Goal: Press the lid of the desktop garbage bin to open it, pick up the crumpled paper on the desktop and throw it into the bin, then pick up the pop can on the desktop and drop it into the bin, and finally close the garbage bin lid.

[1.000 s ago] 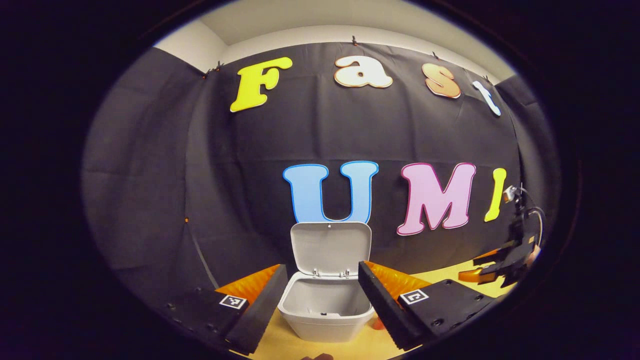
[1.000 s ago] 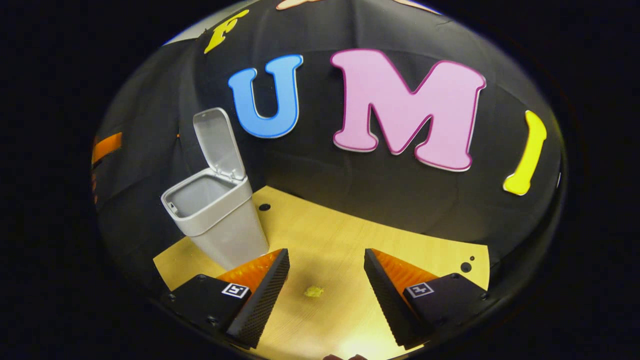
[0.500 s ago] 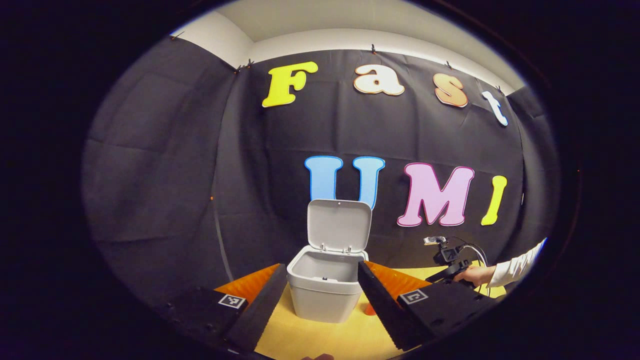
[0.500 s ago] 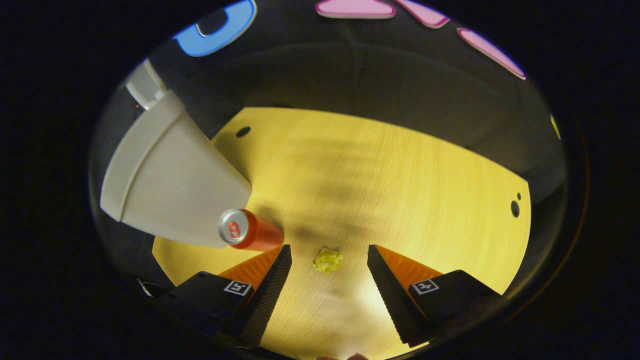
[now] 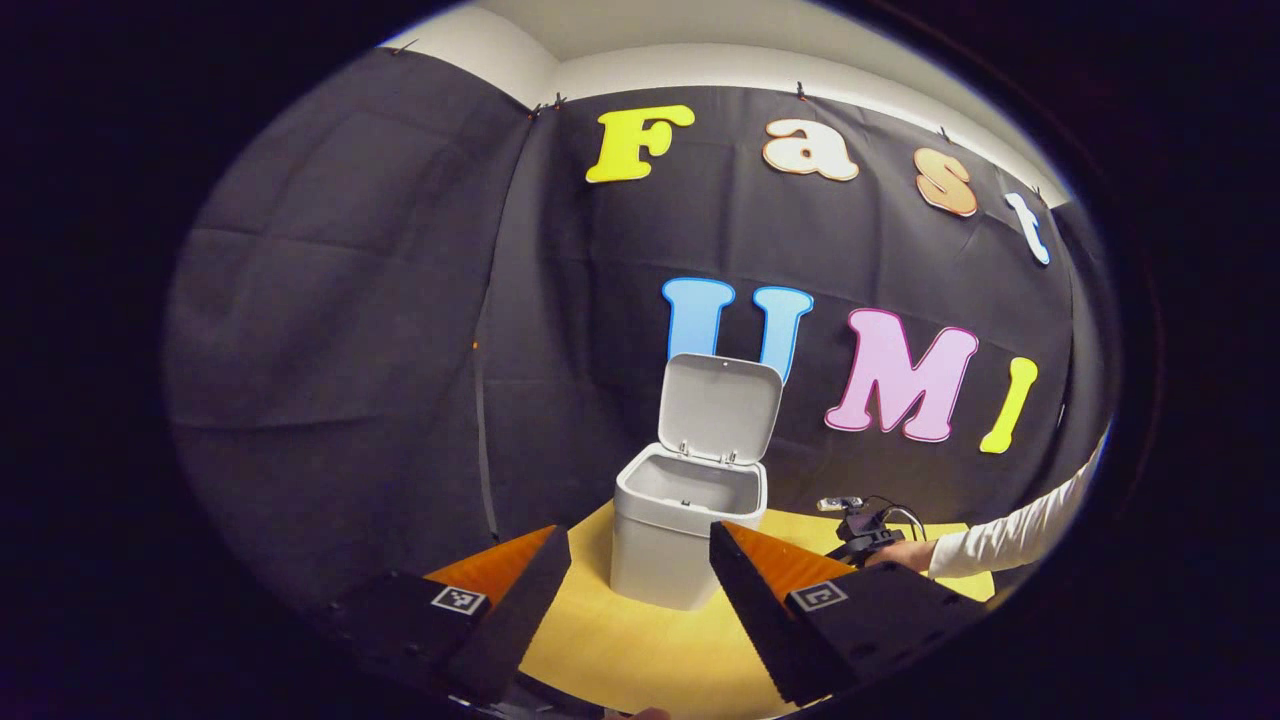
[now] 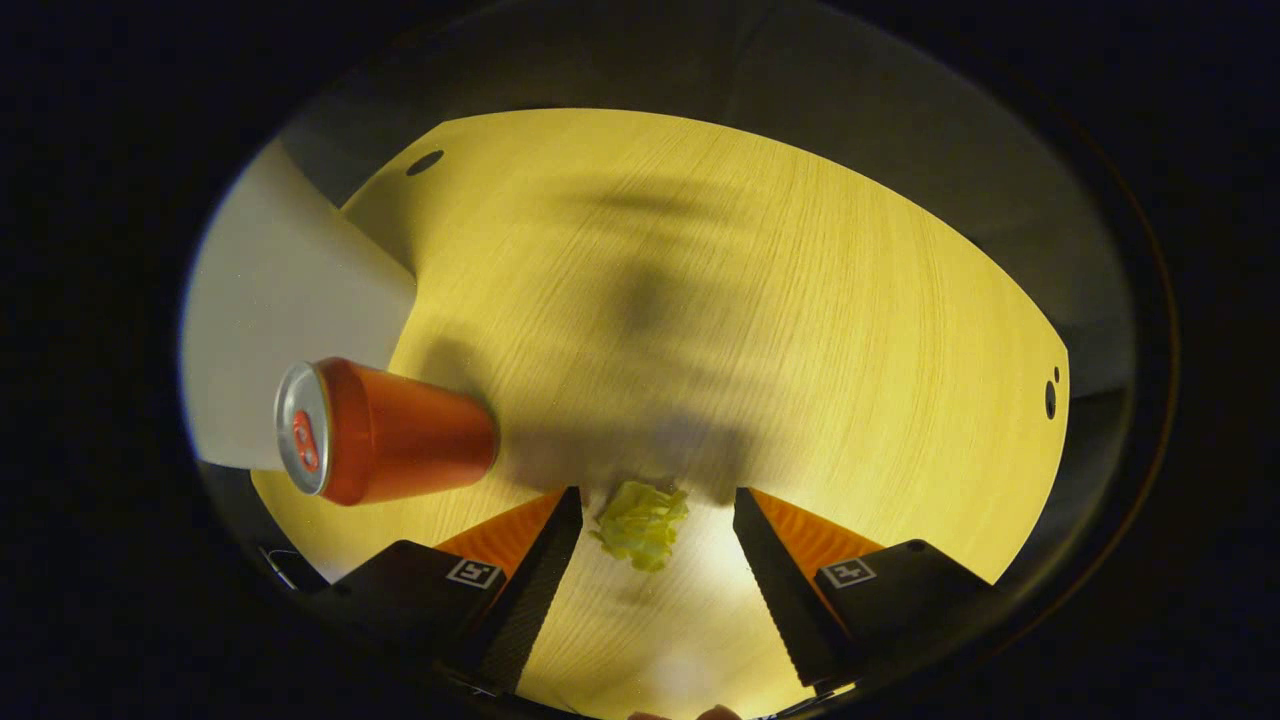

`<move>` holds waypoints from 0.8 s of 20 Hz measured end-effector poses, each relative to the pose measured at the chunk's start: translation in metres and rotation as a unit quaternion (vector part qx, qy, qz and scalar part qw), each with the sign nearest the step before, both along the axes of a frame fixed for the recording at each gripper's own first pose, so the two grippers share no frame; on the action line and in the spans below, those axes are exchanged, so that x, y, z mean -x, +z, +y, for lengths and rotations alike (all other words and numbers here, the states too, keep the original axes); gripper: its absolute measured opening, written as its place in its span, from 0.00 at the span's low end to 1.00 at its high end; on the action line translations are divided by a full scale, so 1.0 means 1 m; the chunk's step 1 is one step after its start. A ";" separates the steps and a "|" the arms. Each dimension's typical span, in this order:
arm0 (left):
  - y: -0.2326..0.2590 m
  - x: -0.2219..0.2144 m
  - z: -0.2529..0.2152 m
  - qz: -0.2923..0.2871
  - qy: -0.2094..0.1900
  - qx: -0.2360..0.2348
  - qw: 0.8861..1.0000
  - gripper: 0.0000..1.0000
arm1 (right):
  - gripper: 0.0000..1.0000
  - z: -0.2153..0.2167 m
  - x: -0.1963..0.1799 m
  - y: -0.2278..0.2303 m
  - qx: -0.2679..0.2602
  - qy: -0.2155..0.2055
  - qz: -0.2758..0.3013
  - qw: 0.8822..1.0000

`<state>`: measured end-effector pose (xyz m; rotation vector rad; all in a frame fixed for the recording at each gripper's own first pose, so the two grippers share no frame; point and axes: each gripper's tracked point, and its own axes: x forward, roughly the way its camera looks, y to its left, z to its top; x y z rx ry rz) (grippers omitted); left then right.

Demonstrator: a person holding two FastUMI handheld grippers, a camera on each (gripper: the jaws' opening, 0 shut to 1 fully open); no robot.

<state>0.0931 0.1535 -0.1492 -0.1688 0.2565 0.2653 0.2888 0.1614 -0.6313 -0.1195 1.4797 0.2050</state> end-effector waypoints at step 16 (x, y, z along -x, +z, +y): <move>-0.019 0.005 -0.014 0.002 -0.015 0.024 1.000 0.94 | 0.35 0.052 -0.053 0.203 -0.165 0.029 -0.227 0.960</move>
